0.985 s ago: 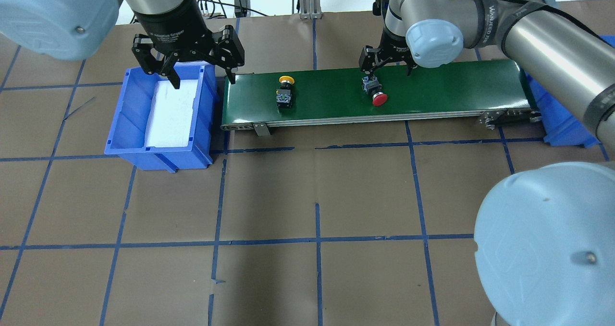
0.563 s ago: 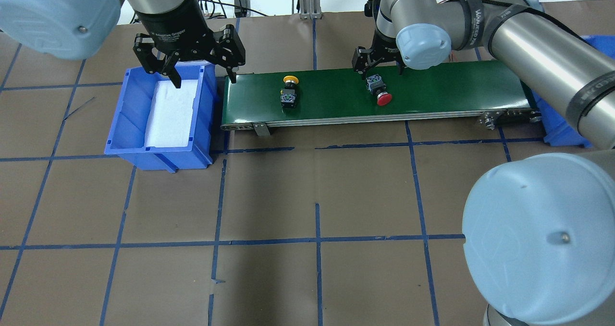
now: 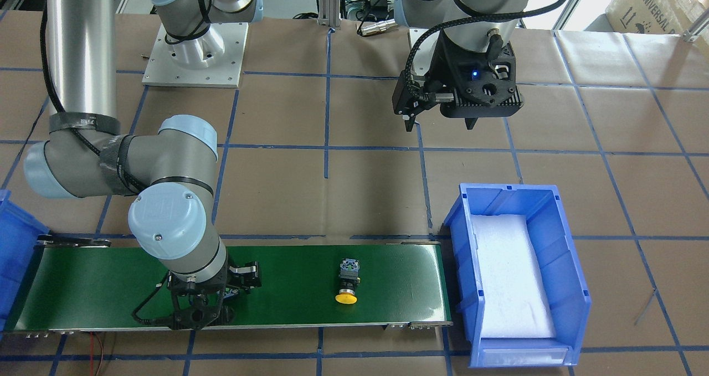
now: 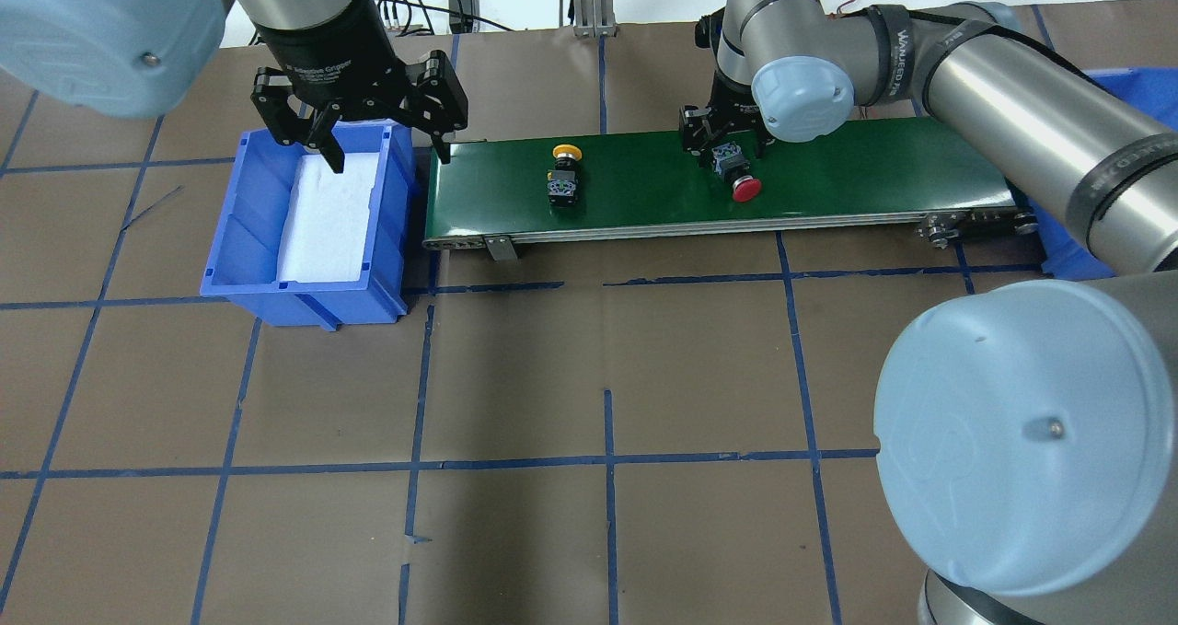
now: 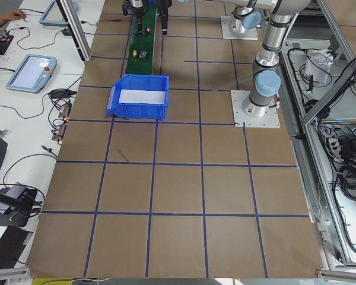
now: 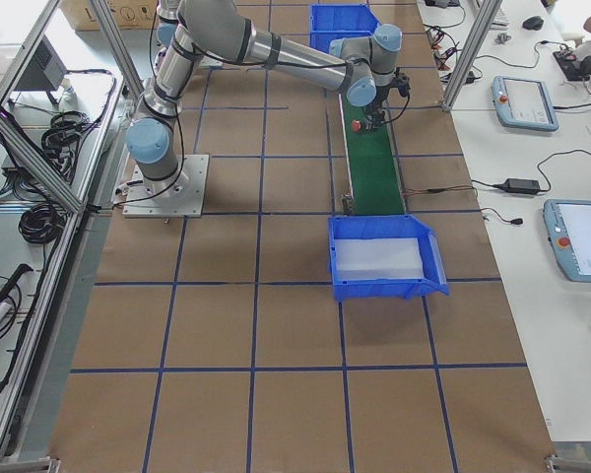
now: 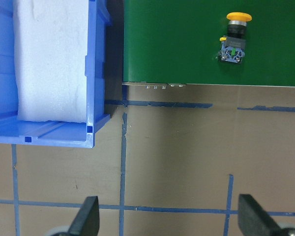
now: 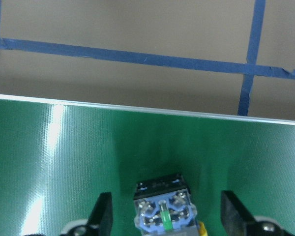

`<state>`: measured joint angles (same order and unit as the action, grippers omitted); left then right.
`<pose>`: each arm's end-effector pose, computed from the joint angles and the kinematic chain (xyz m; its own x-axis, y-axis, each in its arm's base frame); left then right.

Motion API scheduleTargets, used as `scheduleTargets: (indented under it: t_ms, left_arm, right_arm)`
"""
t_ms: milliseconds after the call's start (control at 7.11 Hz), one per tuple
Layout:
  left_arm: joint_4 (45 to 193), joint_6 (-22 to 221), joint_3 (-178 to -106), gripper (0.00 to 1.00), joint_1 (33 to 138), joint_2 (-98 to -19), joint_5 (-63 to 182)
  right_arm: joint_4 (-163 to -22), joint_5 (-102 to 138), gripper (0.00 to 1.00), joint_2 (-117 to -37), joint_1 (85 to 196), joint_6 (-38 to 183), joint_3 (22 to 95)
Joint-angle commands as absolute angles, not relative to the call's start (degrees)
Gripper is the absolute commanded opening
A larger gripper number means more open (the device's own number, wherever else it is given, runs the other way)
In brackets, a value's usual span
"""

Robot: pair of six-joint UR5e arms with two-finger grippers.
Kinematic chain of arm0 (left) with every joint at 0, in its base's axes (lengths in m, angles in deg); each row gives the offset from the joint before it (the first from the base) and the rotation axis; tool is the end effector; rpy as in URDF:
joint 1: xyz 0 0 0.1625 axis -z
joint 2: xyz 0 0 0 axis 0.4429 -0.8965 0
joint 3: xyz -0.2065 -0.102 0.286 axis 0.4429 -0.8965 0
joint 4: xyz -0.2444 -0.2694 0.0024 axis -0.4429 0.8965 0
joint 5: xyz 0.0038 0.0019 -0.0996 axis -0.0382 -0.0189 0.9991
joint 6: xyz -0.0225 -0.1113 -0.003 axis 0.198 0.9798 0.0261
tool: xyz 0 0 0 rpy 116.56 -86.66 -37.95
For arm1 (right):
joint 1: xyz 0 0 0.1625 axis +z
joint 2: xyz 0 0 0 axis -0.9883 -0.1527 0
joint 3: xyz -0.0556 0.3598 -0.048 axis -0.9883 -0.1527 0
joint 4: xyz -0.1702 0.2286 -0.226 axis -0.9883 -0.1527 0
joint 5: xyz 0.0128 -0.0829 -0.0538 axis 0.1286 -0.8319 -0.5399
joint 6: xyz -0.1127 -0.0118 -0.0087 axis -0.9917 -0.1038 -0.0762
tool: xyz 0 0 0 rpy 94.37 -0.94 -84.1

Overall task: Transport two buttons from left to right
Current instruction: 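Grasp the red button on the belt with the right gripper and lift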

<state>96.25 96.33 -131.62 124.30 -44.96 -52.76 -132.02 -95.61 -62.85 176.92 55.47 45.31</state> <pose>-0.1973 -0.4530 0.4312 -0.9984 -0.0565 -0.0098 -0.0565 0.9984 0.0050 0.1936 -0.6049 0.2153 -0.9936 -0.1130 0.0078 -0.1132 0.9928 -0.0388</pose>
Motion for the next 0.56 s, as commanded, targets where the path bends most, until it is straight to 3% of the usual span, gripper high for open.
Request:
scheduleTargets:
  t_ms: [0,422]
  left_arm:
    - [96.27,96.24,-131.18,1.00,124.20,-45.17,-52.78]
    - [96.27,95.10,-131.17,1.00,124.03,-45.00,-52.87]
  right_arm:
    - [-132.06,-95.72,0.09,-62.97,176.93,55.39,44.81]
    - [-128.14,-97.22,0.07,-63.85,175.88,54.86,40.79]
